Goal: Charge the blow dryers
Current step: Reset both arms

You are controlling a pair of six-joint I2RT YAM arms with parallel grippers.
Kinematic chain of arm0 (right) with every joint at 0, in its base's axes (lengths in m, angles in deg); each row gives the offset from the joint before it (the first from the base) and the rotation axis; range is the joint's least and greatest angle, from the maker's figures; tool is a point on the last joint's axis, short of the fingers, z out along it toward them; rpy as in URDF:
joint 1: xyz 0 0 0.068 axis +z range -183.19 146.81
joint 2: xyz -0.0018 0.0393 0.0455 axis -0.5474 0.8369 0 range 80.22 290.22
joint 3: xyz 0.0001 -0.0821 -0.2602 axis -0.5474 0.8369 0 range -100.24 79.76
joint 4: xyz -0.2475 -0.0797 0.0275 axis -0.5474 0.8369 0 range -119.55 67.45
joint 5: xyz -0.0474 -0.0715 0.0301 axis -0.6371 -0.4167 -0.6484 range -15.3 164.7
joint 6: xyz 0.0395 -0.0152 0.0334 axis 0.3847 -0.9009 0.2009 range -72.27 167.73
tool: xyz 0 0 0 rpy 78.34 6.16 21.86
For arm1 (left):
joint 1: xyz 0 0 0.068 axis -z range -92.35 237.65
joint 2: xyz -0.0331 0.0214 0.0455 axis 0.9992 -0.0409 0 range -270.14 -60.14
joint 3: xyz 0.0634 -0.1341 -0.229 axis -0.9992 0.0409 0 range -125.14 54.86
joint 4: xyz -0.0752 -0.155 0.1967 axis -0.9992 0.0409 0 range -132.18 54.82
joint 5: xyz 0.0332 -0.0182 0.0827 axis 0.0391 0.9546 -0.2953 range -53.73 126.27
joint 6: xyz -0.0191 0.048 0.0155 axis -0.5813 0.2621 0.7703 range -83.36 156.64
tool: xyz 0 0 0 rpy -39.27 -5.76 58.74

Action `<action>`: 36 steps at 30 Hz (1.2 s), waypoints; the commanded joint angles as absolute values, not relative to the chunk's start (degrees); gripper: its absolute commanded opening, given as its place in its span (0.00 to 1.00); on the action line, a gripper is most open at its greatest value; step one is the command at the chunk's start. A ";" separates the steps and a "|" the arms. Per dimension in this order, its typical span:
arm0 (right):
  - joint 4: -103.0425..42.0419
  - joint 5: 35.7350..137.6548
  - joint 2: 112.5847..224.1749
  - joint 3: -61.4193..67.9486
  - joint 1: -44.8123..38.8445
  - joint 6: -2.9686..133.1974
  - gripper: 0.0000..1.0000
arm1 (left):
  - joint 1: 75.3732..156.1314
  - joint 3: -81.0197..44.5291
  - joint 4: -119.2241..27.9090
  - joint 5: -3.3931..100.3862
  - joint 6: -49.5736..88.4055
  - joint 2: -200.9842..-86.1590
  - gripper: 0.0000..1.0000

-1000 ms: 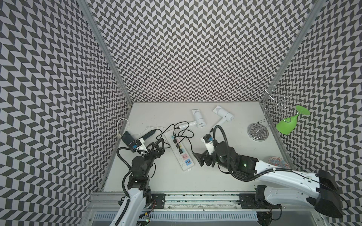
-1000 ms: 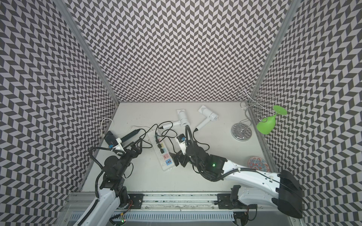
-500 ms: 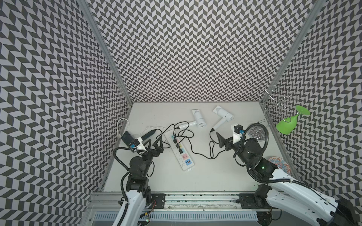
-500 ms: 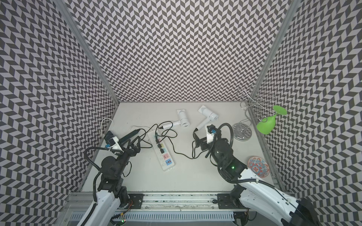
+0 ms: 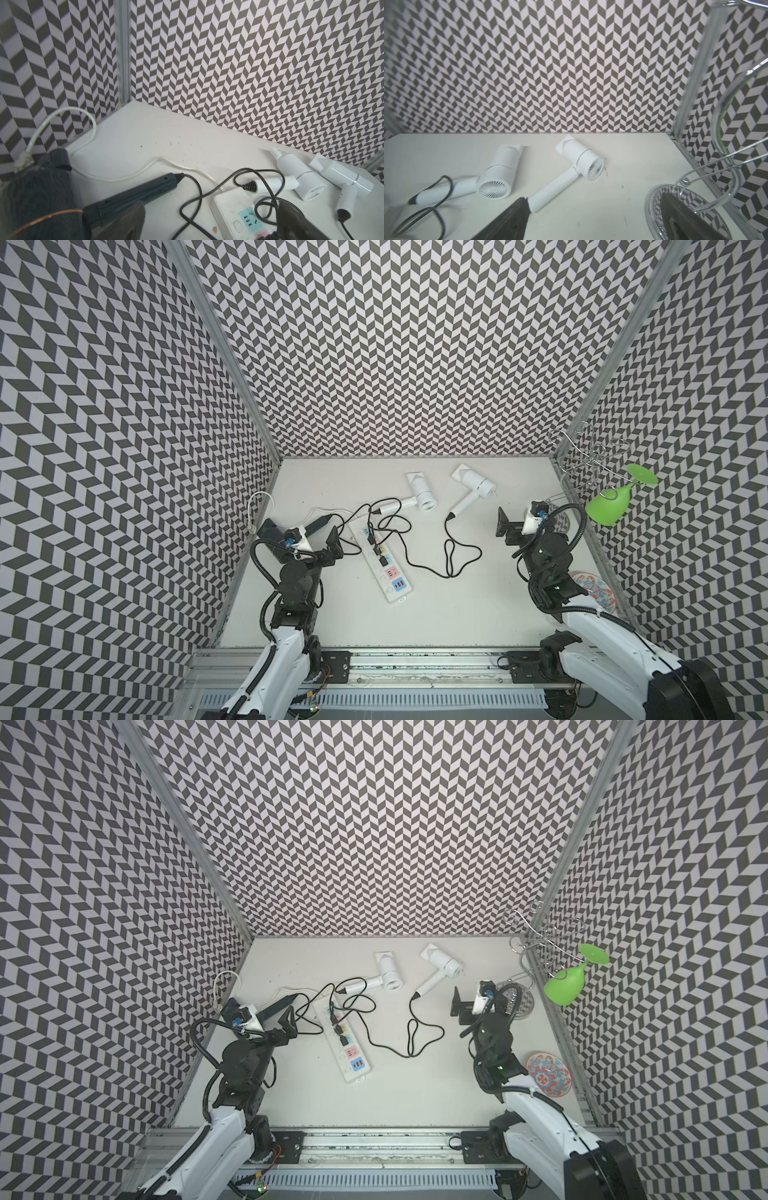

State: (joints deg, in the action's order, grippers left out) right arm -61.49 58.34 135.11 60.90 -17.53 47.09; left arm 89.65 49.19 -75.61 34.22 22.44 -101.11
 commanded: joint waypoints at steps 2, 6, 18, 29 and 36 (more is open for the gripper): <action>-71.26 58.63 139.14 63.15 -21.61 50.66 0.99 | 87.48 52.22 -89.81 37.12 31.84 -106.66 0.99; -76.58 58.34 142.96 65.21 -24.23 51.85 0.99 | 87.48 50.55 -95.42 32.68 33.15 -118.08 0.99; -98.86 57.55 158.25 69.34 -26.97 49.31 0.99 | 87.30 45.76 -112.58 31.82 33.63 -137.33 0.99; -121.99 63.26 170.59 74.66 -27.06 45.43 0.99 | 87.65 49.60 -130.71 35.34 36.64 -148.40 0.99; -114.05 64.31 170.62 70.37 -27.05 45.04 0.99 | 87.92 40.82 -115.86 36.61 37.25 -149.55 1.00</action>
